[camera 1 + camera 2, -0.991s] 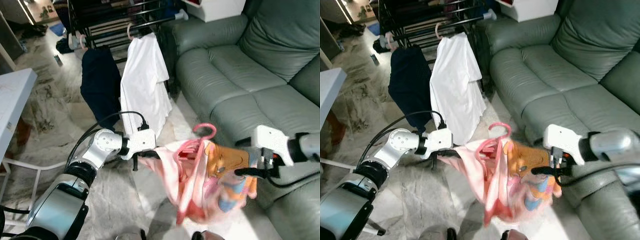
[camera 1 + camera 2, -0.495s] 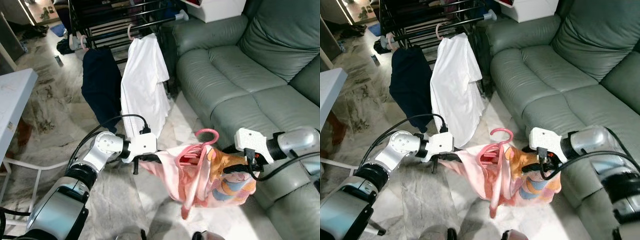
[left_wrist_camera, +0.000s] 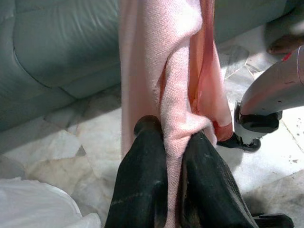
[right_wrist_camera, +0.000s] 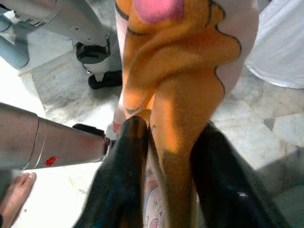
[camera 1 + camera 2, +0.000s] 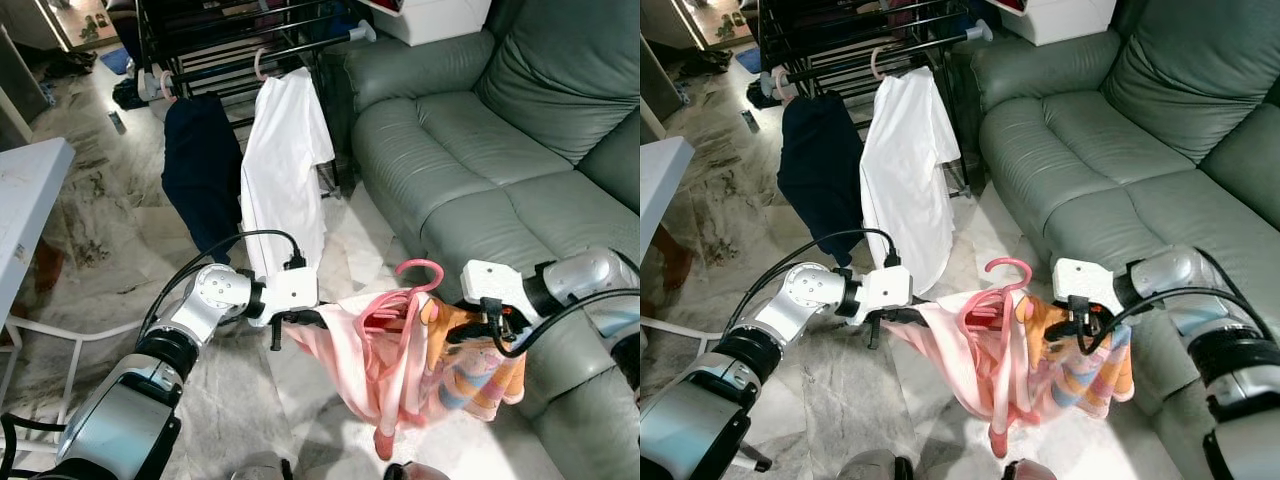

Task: Hang hanger

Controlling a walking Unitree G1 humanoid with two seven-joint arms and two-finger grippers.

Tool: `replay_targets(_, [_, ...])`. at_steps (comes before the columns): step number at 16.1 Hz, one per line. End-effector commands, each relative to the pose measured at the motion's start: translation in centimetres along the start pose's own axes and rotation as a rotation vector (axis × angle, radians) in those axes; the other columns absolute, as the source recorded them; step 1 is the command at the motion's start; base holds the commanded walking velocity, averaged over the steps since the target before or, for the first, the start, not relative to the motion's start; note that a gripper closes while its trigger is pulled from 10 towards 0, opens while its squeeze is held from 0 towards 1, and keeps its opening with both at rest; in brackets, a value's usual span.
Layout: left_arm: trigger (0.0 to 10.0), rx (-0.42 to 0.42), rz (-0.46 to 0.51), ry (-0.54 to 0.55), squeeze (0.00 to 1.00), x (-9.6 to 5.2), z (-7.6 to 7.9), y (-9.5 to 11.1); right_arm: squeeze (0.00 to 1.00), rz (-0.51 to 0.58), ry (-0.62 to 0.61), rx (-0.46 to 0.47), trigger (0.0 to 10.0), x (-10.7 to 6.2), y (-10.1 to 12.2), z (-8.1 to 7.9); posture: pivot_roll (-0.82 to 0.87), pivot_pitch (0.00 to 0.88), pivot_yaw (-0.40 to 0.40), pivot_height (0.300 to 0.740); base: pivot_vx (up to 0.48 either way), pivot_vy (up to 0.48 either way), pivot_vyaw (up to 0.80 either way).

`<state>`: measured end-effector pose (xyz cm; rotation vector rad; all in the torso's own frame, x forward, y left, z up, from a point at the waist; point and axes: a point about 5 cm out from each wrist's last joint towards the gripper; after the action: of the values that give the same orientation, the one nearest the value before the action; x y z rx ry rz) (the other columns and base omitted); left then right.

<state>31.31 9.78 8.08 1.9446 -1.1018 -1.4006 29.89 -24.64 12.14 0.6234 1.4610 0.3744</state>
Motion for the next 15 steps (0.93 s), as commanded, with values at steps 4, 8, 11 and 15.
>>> replay_targets(4, [0.0,0.022,-0.043,-0.002,0.00,-0.7,-0.6,-0.3,0.00,-0.021,0.051,-0.020,0.0,-0.2,0.2,0.2,-0.09,0.024,0.073,0.740,0.000,0.000,0.00])
replay_targets(8, [0.0,0.037,-0.060,0.001,0.00,-0.7,-0.7,-0.3,0.00,-0.034,0.077,-0.007,0.0,-0.3,-0.3,0.0,-0.09,0.028,0.072,0.740,0.000,0.000,0.00])
replay_targets(11, [0.0,0.034,-0.056,0.008,0.00,-0.5,-0.9,-0.2,0.00,-0.039,0.088,0.003,0.0,-0.4,-0.6,-0.1,-0.10,0.032,0.071,0.740,0.000,0.000,0.00])
replay_targets(15, [0.0,0.036,-0.044,0.024,0.00,-0.3,-1.0,0.1,0.00,-0.012,0.083,0.007,0.0,-0.1,-0.7,-0.4,-0.10,0.039,0.068,0.740,0.000,0.000,0.00])
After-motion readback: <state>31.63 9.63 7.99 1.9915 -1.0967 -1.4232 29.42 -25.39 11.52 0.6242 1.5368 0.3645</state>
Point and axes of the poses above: a point about 5 cm out from each wrist's last joint towards the gripper, its own x axis pointing out of the wrist towards the gripper, its own y axis along the axis of the wrist's last joint, z = x × y, and after that the axes turned 6 degrees about x, right-handed
